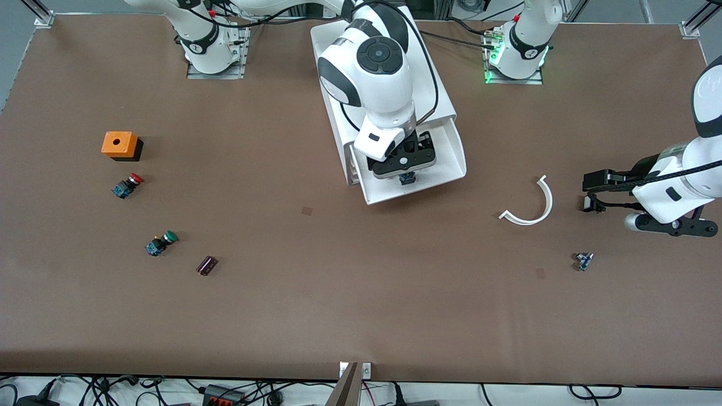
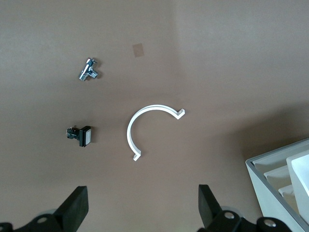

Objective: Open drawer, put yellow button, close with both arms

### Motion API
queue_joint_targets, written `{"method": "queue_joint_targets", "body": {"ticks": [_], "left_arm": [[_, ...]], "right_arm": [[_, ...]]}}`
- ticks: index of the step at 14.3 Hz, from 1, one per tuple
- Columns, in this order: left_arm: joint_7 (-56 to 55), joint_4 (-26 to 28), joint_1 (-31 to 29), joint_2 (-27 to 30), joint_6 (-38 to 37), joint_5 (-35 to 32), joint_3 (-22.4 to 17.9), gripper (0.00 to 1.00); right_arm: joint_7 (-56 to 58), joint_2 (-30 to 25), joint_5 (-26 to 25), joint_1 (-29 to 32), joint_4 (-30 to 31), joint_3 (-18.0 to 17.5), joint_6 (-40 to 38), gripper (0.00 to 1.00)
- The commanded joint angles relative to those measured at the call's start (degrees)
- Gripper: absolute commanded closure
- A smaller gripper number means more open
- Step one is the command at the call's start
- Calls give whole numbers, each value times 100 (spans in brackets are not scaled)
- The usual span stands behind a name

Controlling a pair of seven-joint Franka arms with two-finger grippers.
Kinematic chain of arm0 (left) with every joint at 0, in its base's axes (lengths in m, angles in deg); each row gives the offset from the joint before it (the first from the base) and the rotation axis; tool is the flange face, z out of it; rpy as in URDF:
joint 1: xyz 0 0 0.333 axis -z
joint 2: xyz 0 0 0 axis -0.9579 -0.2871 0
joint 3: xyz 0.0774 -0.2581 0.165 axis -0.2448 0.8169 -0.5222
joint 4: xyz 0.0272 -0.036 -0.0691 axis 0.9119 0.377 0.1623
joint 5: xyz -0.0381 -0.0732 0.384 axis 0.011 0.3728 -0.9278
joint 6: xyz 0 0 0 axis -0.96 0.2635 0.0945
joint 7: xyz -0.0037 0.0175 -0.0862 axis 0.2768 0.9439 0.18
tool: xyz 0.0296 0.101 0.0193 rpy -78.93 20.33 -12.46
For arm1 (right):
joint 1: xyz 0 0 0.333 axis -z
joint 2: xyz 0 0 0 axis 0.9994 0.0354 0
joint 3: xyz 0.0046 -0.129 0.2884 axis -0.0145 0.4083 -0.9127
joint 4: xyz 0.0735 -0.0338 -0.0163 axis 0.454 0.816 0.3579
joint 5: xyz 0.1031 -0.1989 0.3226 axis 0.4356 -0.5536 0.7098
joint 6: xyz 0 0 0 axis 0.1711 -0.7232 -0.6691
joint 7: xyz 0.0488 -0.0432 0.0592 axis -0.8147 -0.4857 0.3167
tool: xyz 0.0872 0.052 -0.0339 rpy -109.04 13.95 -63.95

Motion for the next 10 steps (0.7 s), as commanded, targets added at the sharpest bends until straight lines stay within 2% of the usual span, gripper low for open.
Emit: {"method": "queue_joint_targets", "body": {"ticks": [1,5,7,10], "left_arm": [[-380,213,83,189,129,100,48,0],[-1433,405,487,180,532,346,74,0],[-2277,642,812,145,1127,338,197,0],[-2981,924,1331,-30,2017,312,197,0]], "right_arm": [[-83,-219,47,369,-354,-6,-636,0],[92,-483,12,975,-541,2,-1402,0],[276,-632,-40,1344,-506,2,-1754,0],[976,-756,-84,2256,-295,20,-2509,0]]}}
